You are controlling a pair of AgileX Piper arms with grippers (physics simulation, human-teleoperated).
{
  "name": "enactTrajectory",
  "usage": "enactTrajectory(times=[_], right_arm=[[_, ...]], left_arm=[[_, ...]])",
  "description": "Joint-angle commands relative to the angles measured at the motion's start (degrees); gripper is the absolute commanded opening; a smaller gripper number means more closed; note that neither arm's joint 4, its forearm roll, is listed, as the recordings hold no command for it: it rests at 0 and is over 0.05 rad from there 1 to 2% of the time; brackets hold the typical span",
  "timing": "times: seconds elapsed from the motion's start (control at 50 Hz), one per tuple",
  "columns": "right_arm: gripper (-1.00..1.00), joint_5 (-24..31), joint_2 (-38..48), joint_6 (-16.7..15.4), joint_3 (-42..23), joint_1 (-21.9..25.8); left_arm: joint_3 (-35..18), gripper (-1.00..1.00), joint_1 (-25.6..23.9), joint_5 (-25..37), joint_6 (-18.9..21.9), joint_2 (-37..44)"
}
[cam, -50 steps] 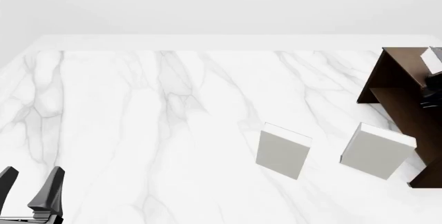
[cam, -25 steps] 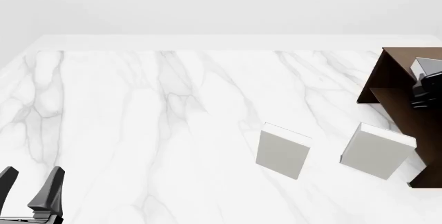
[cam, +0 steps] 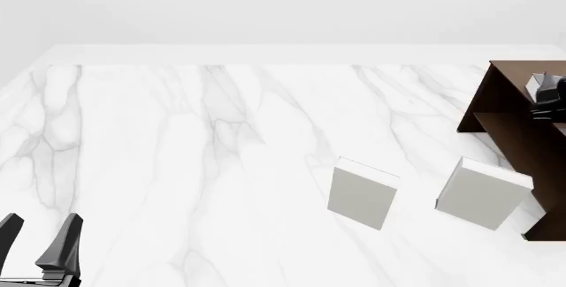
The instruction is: Pick up the book on the left and place it on top of the shelf.
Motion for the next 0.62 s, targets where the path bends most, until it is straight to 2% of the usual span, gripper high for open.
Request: enactTrajectory(times=[0.02,0.2,0.26,0.42,0.58,0.62], right_arm=[[1.00,-0.2,-1.6,5.1,-1.2,1.1],[1.00,-0.7,2.2,6.4,-5.0,2.0],[1.00,-1.0,5.3,7.1,-8.3,3.5],[1.00,-0.7,7.2,8.4,-12.1,5.4],[1.00,-1.1,7.1,9.9,-12.8,6.5],[1.00,-1.9,6.1,11.0,-12.1,8.7]], left_arm=[[0.0,1.00,0.0,0.0,0.0,0.0],[0.0,1.00,0.0,0.0,0.0,0.0],[0.0,1.00,0.0,0.0,0.0,0.0],[0.0,1.00,0.0,0.0,0.0,0.0],[0.0,1.00,0.0,0.0,0.0,0.0],[0.0,1.00,0.0,0.0,0.0,0.0]])
